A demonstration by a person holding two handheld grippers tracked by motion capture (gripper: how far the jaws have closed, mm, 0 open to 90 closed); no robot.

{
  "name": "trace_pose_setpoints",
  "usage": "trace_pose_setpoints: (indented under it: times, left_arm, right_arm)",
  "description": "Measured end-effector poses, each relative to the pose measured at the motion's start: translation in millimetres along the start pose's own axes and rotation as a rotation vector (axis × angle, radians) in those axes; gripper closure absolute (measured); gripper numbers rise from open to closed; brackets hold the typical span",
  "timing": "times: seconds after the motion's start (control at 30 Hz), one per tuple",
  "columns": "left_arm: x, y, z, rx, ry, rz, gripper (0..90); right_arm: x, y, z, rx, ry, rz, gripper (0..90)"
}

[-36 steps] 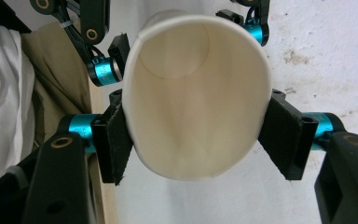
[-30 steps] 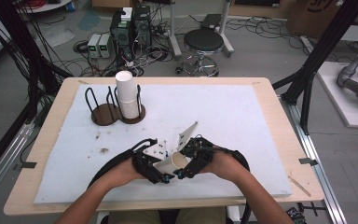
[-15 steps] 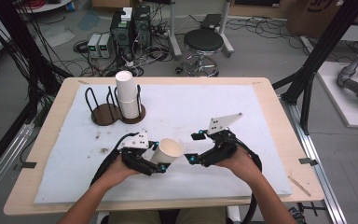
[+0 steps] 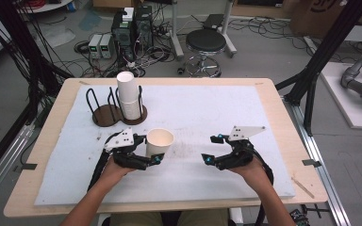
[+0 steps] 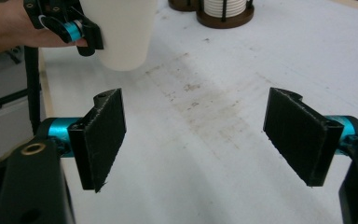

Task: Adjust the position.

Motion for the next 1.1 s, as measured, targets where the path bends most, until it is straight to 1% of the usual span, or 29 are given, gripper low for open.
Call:
trace_pose_setpoints:
  times: [0.1, 0.2, 0.27, 0.37, 0.5, 0.6, 0.67, 0.8, 0.9, 0.93, 1.1]
  left_arm:
    - [1.1, -3.8, 3.3, -0.015, 0.021, 0.013, 30.3]
    - [0.8, -7.7, 7.5, -0.032, 0.06, 0.029, 30.4]
    - [0.1, -9.9, 10.4, -0.032, 0.085, 0.046, 30.4]
    - [0.1, -11.9, 13.6, -0.053, 0.105, 0.052, 30.1]
    - [0.7, -14.6, 17.5, -0.073, 0.128, 0.061, 30.0]
    - [1.5, -15.3, 19.9, -0.066, 0.147, 0.068, 30.0]
    - [1.7, -15.7, 21.3, -0.059, 0.164, 0.075, 30.0]
    - [0.7, -16.4, 24.3, -0.075, 0.191, 0.069, 30.0]
    - [-0.1, -16.4, 27.6, -0.089, 0.202, 0.066, 30.0]
    - [-0.2, -16.6, 28.6, -0.089, 0.206, 0.07, 30.0]
    - [0.2, -18.7, 29.4, -0.095, 0.23, 0.09, 30.0]
  right_arm:
    - [6.4, 1.6, 3.8, 0.029, 0.06, 0.019, 21.4]
    - [11.4, 2.4, 8.6, 0.085, 0.099, 0.042, 21.3]
    - [14.6, 4.1, 12.5, 0.127, 0.129, 0.044, 20.4]
    - [19.4, 7.0, 18.2, 0.167, 0.17, 0.035, 20.4]
    - [24.2, 10.8, 24.4, 0.221, 0.185, 0.023, 20.3]
    - [27.4, 11.3, 28.2, 0.252, 0.18, 0.024, 20.4]
    - [29.6, 11.5, 30.7, 0.265, 0.184, 0.023, 20.4]
    - [33.0, 12.6, 34.3, 0.292, 0.184, 0.024, 20.4]
    - [34.8, 13.0, 36.7, 0.297, 0.183, 0.021, 20.3]
    - [35.1, 12.7, 37.1, 0.297, 0.186, 0.016, 20.4]
    - [34.9, 12.9, 38.2, 0.296, 0.191, 0.024, 20.4]
Point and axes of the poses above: each handheld gripper's, and its own axes: z roughly backward along the jaws, x roughly out of its underside, y roughly to its right, the point moved 2 cm from there along -z, roughly forward along the jaws, and after that the axes turned 12 degrees about -x, right-handed, at the moved point
